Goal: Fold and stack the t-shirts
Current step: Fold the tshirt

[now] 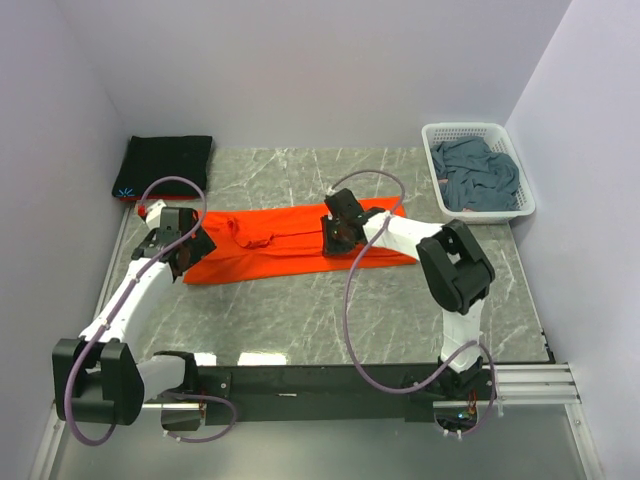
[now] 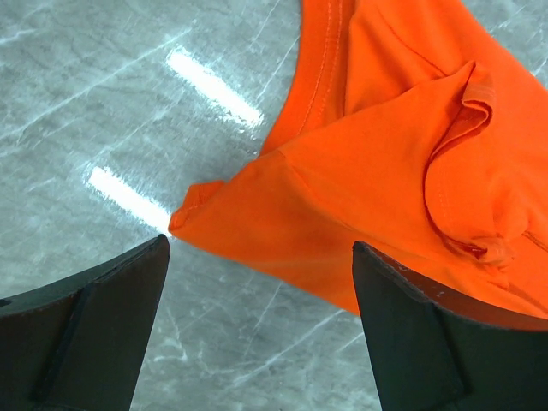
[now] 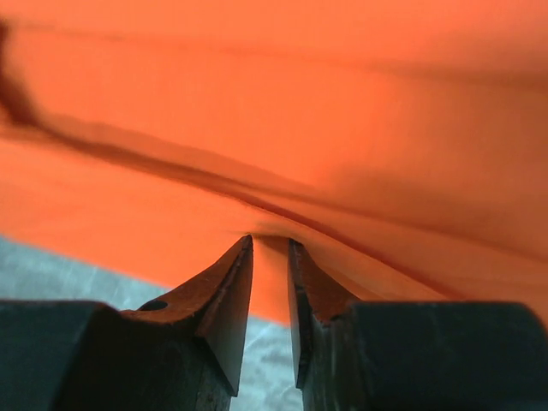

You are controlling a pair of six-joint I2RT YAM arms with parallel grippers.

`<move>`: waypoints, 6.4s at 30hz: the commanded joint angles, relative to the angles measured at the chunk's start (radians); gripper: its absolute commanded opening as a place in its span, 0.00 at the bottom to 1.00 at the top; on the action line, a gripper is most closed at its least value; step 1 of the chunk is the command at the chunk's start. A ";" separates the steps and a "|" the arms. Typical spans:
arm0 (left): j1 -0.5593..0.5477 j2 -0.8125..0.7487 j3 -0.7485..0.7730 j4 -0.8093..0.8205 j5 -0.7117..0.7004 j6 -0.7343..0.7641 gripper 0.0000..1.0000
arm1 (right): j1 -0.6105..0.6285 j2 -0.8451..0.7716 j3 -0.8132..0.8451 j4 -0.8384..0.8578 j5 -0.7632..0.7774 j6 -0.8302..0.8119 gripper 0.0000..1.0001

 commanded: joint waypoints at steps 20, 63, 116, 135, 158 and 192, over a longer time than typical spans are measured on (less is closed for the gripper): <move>0.018 0.075 0.007 0.046 0.003 -0.004 0.95 | -0.212 -0.132 0.085 -0.080 0.200 -0.100 0.43; 0.264 0.210 -0.140 0.134 0.273 -0.267 0.58 | -0.607 -0.392 -0.604 0.316 -0.067 0.440 0.47; 0.045 -0.207 -0.034 -0.153 0.197 -0.037 0.88 | -0.240 -0.538 -0.369 -0.152 0.165 -0.409 0.42; -0.390 -0.029 -0.049 0.026 0.352 0.020 0.83 | -0.068 -0.180 -0.118 -0.284 0.010 -0.661 0.42; -0.611 0.193 0.017 0.051 0.251 0.009 0.82 | -0.051 -0.128 -0.073 -0.266 0.057 -0.693 0.36; -0.697 0.383 0.037 0.105 0.184 0.036 0.74 | -0.042 -0.117 -0.039 -0.296 0.062 -0.726 0.02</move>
